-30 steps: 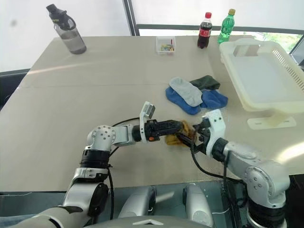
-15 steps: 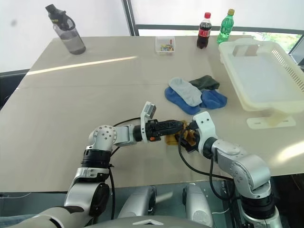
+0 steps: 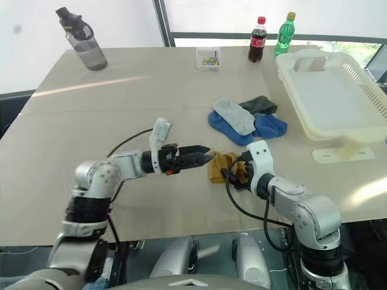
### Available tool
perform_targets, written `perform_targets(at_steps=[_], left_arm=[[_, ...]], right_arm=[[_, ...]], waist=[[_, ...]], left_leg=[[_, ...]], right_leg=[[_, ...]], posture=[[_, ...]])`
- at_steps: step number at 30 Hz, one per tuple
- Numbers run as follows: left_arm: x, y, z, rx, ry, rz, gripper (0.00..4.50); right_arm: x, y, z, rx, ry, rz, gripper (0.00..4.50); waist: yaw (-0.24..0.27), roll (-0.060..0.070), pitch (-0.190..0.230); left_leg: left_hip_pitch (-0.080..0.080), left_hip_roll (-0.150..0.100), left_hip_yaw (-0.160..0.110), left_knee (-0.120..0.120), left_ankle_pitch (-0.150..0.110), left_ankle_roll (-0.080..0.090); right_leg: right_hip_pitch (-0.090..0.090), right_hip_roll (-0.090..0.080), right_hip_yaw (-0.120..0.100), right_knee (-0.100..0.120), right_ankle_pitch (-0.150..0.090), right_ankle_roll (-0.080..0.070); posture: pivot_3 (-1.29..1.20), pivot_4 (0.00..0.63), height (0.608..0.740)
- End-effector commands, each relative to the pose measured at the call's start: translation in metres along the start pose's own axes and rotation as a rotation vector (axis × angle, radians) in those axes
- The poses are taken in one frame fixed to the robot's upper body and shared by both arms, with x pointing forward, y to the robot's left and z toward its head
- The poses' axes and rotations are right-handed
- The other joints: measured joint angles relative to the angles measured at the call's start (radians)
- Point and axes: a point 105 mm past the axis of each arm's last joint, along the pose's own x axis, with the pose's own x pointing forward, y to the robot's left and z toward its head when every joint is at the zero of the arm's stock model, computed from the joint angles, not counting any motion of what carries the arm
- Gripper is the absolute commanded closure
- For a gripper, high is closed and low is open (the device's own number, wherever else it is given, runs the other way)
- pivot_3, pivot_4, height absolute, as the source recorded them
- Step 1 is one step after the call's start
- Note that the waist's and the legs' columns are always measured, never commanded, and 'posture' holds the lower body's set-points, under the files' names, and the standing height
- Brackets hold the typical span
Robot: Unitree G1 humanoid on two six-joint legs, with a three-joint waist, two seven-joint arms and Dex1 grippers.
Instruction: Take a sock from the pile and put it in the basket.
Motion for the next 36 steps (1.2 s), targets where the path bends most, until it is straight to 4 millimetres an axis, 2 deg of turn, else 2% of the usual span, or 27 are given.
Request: perform_targets(at_steps=[1, 3, 5, 10, 14, 18, 19, 21, 25, 26, 36], left_arm=[[-0.014, 0.007, -0.006, 0.290, 0.137, 0.093, 0.00], [-0.030, 0.016, -0.017, 0.444, 0.257, 0.145, 0.00], [-0.040, 0.023, -0.020, 0.551, 0.313, 0.177, 0.00], [-0.054, 0.031, -0.017, 0.705, 0.406, 0.222, 0.00], [-0.054, 0.030, -0.012, 0.738, 0.405, 0.228, 0.00], [-0.053, 0.028, -0.012, 0.743, 0.407, 0.217, 0.00], [-0.053, 0.028, -0.012, 0.744, 0.408, 0.219, 0.00], [-0.052, 0.028, -0.011, 0.745, 0.409, 0.225, 0.00], [-0.052, 0.029, -0.011, 0.749, 0.407, 0.229, 0.00], [-0.052, 0.029, -0.011, 0.752, 0.410, 0.230, 0.00], [-0.047, 0.021, -0.004, 0.764, 0.386, 0.210, 0.00]], right_arm=[[0.005, 0.000, -0.025, 0.043, 0.108, 0.013, 0.08], [0.006, 0.001, -0.025, 0.042, 0.112, 0.021, 0.08], [0.006, 0.001, -0.026, 0.041, 0.116, 0.026, 0.08], [0.007, 0.003, -0.025, 0.030, 0.122, 0.040, 0.08], [0.008, 0.004, -0.024, 0.016, 0.119, 0.054, 0.08], [0.010, 0.003, -0.021, -0.004, 0.106, 0.056, 1.02], [0.010, 0.004, -0.020, -0.005, 0.103, 0.060, 1.65], [0.010, 0.004, -0.020, -0.012, 0.101, 0.069, 2.38], [0.010, 0.005, -0.020, -0.017, 0.100, 0.076, 4.22], [0.010, 0.005, -0.020, -0.017, 0.100, 0.077, 4.47], [0.008, 0.007, -0.015, -0.032, 0.080, 0.104, 4.47]], waist=[[0.000, 0.000, 0.000], [-0.001, 0.000, 0.000], [0.001, 0.000, 0.000], [0.000, -0.001, -0.001], [-0.002, -0.001, -0.001], [-0.004, -0.001, -0.001], [-0.004, -0.001, -0.001], [-0.004, -0.001, 0.000], [-0.004, 0.000, 0.000], [-0.004, 0.000, 0.000], [-0.003, 0.000, 0.000]], left_leg=[[0.000, 0.000, 0.000, 0.000, 0.000, 0.000], [0.000, 0.000, 0.001, 0.000, 0.000, 0.000], [0.001, 0.002, 0.001, -0.001, 0.000, 0.000], [0.000, 0.004, 0.001, -0.001, 0.000, 0.000], [0.000, 0.004, 0.001, -0.001, 0.000, 0.000], [0.000, 0.005, 0.001, -0.001, 0.000, 0.000], [0.000, 0.005, 0.001, -0.001, 0.000, 0.000], [0.000, 0.006, 0.001, -0.001, 0.000, 0.000], [0.000, 0.006, 0.001, -0.001, 0.000, 0.000], [0.000, 0.007, 0.001, -0.001, 0.000, 0.000], [0.000, 0.008, 0.002, -0.001, 0.000, 0.000]], right_leg=[[0.000, 0.000, 0.000, 0.000, 0.000, -0.001], [0.000, 0.000, 0.000, 0.000, -0.002, -0.004], [0.000, 0.000, 0.001, -0.001, -0.002, -0.004], [0.000, 0.000, 0.001, -0.001, -0.002, -0.004], [0.000, 0.001, 0.000, -0.001, -0.002, -0.003], [0.000, 0.002, 0.000, -0.001, 0.000, 0.000], [0.000, 0.003, 0.000, -0.001, 0.000, 0.001], [-0.001, 0.003, 0.000, -0.001, 0.000, 0.000], [-0.001, 0.004, -0.001, -0.001, 0.000, 0.000], [-0.001, 0.004, 0.000, -0.001, 0.000, 0.000], [-0.001, 0.004, -0.001, -0.001, 0.000, 0.000]], posture=[[0.00, 0.150, 0.740], [0.00, 0.150, 0.740], [0.00, 0.150, 0.740], [0.00, 0.150, 0.740], [0.00, 0.150, 0.740], [0.00, 0.150, 0.740], [0.00, 0.150, 0.740], [0.00, 0.150, 0.740], [0.00, 0.150, 0.740], [0.00, 0.150, 0.740], [0.00, 0.150, 0.740]])
